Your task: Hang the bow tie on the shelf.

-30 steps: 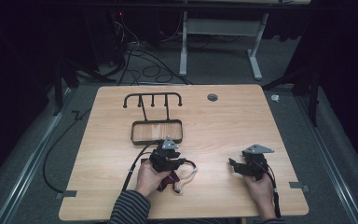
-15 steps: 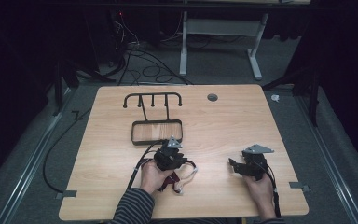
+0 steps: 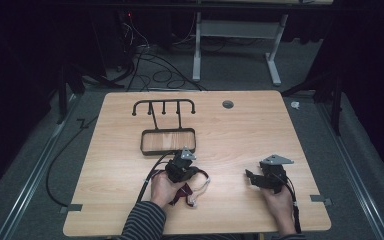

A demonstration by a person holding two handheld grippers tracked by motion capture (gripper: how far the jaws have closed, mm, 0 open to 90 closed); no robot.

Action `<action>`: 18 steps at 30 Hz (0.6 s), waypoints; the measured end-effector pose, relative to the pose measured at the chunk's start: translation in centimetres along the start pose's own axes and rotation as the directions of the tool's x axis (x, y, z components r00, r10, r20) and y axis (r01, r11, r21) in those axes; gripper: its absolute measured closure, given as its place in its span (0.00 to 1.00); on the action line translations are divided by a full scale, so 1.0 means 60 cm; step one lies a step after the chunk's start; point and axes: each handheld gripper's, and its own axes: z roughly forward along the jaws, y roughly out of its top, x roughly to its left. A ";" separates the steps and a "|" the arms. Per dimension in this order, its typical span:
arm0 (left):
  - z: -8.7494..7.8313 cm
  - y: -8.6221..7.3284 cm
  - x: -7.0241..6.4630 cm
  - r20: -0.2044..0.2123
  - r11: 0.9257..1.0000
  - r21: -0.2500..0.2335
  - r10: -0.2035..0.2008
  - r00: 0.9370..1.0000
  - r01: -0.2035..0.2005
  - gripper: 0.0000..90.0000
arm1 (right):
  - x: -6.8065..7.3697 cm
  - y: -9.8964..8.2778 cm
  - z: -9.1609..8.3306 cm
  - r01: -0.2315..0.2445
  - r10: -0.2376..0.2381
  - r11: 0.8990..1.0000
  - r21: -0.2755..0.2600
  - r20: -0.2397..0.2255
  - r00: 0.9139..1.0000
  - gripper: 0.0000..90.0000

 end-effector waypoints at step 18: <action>-0.082 0.002 0.005 -0.086 0.985 -0.167 -0.050 0.995 0.035 1.00 | 0.000 0.000 0.000 -0.002 0.002 1.000 -0.003 -0.002 1.000 0.37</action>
